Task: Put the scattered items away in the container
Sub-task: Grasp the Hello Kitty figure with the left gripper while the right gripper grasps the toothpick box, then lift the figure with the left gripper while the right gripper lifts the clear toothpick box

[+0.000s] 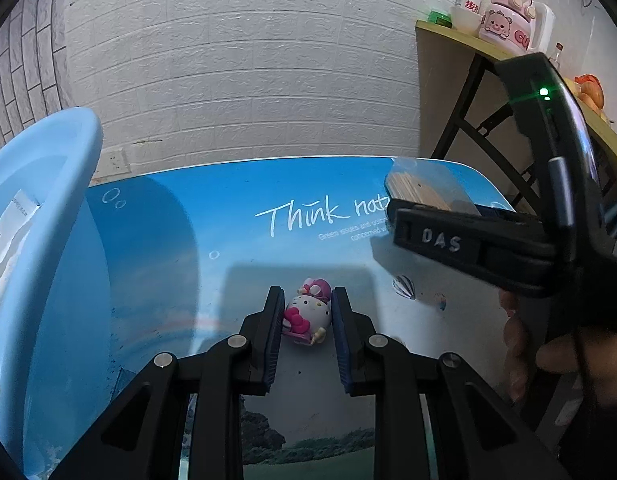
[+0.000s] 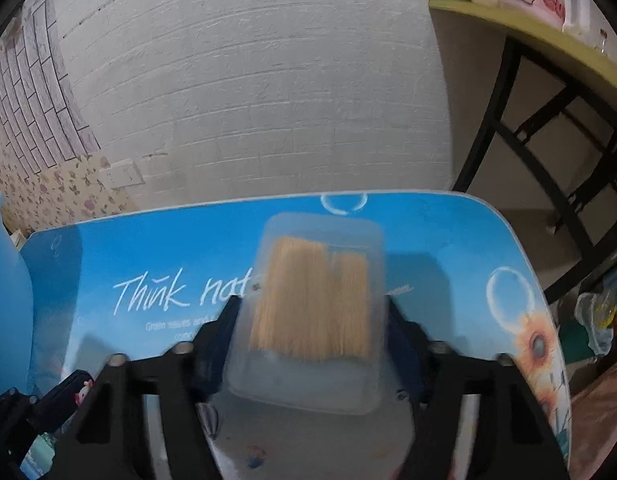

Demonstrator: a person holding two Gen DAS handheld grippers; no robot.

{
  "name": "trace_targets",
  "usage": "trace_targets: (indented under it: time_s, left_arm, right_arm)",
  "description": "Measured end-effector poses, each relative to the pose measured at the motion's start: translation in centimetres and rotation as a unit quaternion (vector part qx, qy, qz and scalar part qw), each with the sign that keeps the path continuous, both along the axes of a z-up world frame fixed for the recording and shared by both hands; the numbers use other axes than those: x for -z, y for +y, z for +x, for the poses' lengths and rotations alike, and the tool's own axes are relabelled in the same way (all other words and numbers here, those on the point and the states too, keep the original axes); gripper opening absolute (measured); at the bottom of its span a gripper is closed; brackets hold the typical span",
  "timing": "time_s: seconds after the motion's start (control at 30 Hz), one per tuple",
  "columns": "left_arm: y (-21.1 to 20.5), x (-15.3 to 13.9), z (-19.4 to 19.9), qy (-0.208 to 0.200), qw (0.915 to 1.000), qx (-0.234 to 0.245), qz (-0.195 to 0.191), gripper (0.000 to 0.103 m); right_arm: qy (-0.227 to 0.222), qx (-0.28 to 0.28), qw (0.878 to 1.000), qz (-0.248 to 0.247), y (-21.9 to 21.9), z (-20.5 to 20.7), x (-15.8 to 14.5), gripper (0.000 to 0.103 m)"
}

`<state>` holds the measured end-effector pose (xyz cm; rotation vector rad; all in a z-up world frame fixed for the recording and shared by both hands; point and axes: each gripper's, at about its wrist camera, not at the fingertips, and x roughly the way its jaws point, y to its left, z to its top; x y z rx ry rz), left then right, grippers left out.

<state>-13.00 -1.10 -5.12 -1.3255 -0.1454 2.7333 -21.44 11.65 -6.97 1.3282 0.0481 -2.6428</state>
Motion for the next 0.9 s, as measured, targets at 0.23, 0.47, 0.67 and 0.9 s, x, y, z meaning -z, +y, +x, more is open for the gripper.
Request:
trace_targets:
  time_s: [0.23,0.47,0.67,0.9]
  left_arm:
    - [-0.3,-0.7,0.7,0.008,1.0000,-0.003,0.001,0.022]
    - [-0.4,-1.6,2.3,0.016,0.9999,-0.004,0.001,0.022]
    - [-0.3,-1.7,4.4,0.016,0.9998,-0.008,0.000,0.022]
    - [0.9,-1.1,7.7,0.008,1.0000,0.003,-0.002,0.022]
  right_arm:
    - [-0.005,-0.024,0.999,-0.030,1.2,1.4,-0.9,0.065]
    - [-0.001,-0.044,0.999,-0.029,2.4,5.1,-2.1,0.065]
    - [-0.010,-0.055,0.998,-0.027,3.7,9.4,-1.6,0.064]
    - [0.003,-0.063,0.998,-0.027,4.6,14.5,-0.8,0.064]
